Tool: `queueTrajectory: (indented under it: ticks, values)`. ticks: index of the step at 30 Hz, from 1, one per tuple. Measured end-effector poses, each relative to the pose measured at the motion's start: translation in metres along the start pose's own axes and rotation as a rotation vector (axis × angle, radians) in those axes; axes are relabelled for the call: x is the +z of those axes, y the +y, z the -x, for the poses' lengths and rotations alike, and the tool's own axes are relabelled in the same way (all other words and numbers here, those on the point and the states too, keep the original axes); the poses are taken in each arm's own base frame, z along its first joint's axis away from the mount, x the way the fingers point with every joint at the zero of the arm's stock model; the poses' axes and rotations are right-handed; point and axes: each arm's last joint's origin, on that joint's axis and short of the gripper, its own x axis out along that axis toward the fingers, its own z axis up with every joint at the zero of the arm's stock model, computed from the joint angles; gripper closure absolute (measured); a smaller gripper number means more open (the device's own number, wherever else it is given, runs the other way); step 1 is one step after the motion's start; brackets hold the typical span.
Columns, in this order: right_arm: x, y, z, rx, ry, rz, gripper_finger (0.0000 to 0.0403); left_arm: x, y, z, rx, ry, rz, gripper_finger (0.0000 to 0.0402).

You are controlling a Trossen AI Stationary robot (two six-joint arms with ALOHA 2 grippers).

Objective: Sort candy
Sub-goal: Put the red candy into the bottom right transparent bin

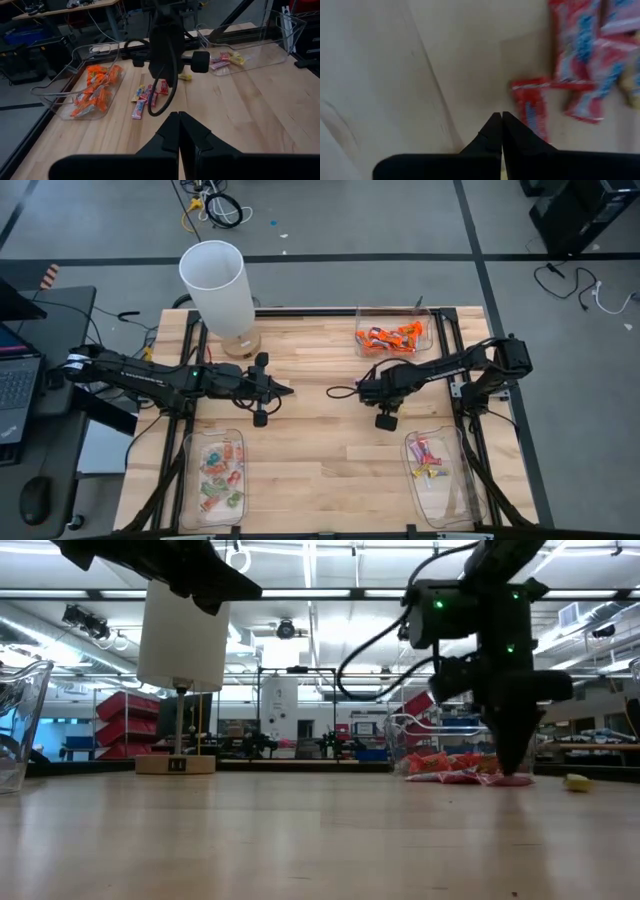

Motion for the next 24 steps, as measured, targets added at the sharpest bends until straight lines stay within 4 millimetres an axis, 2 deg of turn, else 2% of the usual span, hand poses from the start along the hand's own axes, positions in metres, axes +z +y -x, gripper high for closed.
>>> queueTrajectory:
  ticks: [3, 7, 15, 24]
  values:
    - [0.001, -0.001, 0.012, -0.036, 0.049, 0.001, 0.0403, 0.000, 0.000, 0.000, 0.000, 0.000, 0.001, 0.0399]
    - [-0.010, -0.004, 0.020, -0.077, 0.192, -0.022, 0.0403, -0.001, 0.000, 0.000, -0.004, 0.010, 0.001, 0.0399]
    - [-0.024, -0.005, 0.005, -0.030, 0.272, -0.060, 0.0403, -0.002, 0.000, 0.000, -0.007, 0.017, 0.002, 0.0399]
    - [-0.027, -0.005, -0.004, 0.023, 0.269, -0.063, 0.0403, -0.002, 0.000, 0.000, -0.006, 0.018, 0.003, 0.0399]
